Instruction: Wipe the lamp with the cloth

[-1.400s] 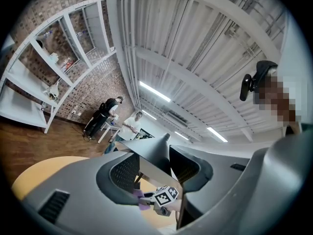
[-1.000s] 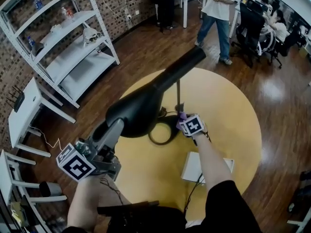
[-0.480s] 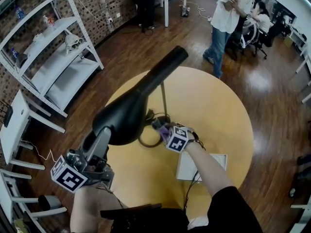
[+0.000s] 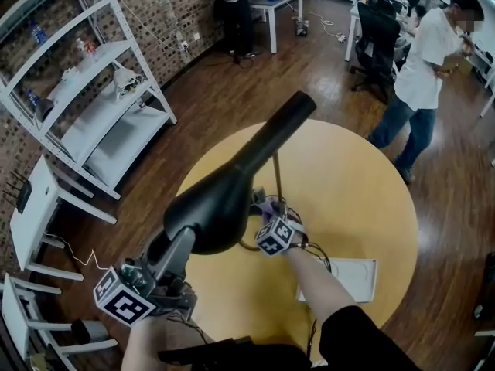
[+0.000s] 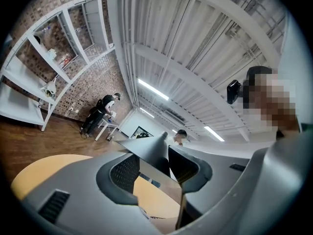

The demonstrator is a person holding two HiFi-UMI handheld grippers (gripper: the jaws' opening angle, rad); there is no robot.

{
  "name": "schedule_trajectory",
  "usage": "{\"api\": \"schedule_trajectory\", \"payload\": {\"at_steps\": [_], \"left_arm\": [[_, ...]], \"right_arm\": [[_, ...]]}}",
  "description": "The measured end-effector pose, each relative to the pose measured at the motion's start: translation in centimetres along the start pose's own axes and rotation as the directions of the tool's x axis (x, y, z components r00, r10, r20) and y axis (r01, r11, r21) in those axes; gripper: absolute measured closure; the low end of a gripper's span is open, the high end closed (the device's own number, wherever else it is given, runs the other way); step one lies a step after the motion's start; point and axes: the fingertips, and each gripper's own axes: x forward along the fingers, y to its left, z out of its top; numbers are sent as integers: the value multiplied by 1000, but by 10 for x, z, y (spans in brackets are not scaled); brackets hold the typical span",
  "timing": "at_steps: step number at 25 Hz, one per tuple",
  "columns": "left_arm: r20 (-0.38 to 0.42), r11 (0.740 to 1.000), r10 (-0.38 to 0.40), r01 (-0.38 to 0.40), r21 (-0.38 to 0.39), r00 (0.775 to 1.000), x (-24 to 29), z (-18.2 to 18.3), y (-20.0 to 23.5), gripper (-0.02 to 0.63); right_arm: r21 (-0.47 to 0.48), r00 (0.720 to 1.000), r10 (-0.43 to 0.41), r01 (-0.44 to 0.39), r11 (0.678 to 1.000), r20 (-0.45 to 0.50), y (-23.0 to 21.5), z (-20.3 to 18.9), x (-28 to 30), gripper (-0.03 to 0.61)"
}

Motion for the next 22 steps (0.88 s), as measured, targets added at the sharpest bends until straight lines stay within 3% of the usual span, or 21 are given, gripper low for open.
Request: {"api": "schedule_trajectory", "payload": {"at_steps": [5, 15, 18, 22], "left_arm": [[14, 1000, -7, 8, -24, 1000, 1, 7, 6, 445], [40, 999, 18, -16, -34, 999, 1, 16, 11, 445], [49, 1000, 16, -15, -19, 999, 1, 18, 10, 445], [60, 1000, 18, -18, 2, 998, 1, 22, 10, 445]], "right_arm": [[106, 998, 52, -50, 993, -19, 1, 9, 8, 486], [48, 964, 265, -266, 963, 30, 11, 9, -6, 485], [32, 942, 334, -335, 942, 14, 22, 3, -16, 485], [85, 894, 446, -441, 893, -47, 37, -6, -30, 485]]}}
